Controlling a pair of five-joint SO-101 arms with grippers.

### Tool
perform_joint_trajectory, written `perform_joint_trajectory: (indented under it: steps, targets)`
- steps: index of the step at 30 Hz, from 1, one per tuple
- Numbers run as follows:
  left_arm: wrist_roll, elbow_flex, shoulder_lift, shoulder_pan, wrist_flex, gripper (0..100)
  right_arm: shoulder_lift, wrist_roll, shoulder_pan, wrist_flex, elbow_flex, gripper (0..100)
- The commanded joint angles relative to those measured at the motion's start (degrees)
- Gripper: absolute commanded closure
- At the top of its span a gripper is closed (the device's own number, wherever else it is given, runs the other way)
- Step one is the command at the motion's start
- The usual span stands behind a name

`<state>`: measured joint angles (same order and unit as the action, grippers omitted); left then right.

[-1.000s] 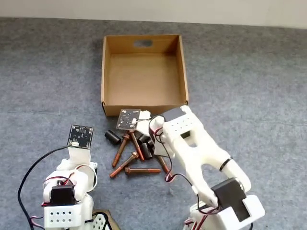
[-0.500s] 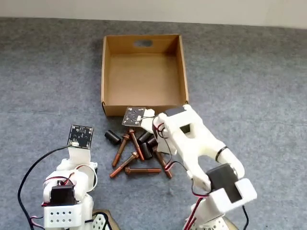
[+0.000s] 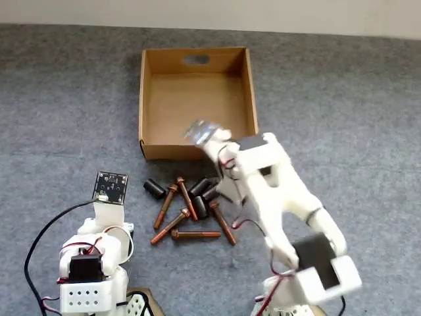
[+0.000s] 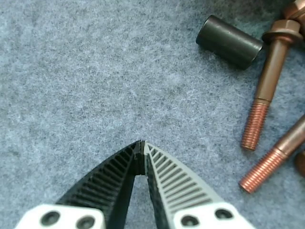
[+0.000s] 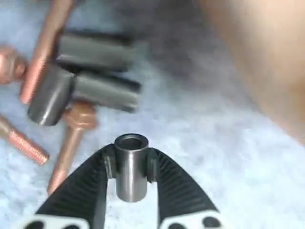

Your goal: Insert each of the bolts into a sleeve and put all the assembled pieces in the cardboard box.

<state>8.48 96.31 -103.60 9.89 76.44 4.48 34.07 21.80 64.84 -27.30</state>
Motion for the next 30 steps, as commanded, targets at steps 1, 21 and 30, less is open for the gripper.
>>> perform_joint_trajectory:
  steps: [1, 21, 30]
  targets:
    - [0.4, 0.9, -0.6, 0.3, 0.4, 99, 9.5, -10.2, -5.8, 0.7, -3.5, 99.3]
    - [0.4, 0.9, -0.6, 0.3, 0.4, 99, 11.9, -8.7, -18.0, -7.4, -27.0, 89.1]
    - [0.4, 0.9, -0.6, 0.3, 0.4, 99, 21.0, -2.4, -17.8, -7.9, -32.7, 90.6]
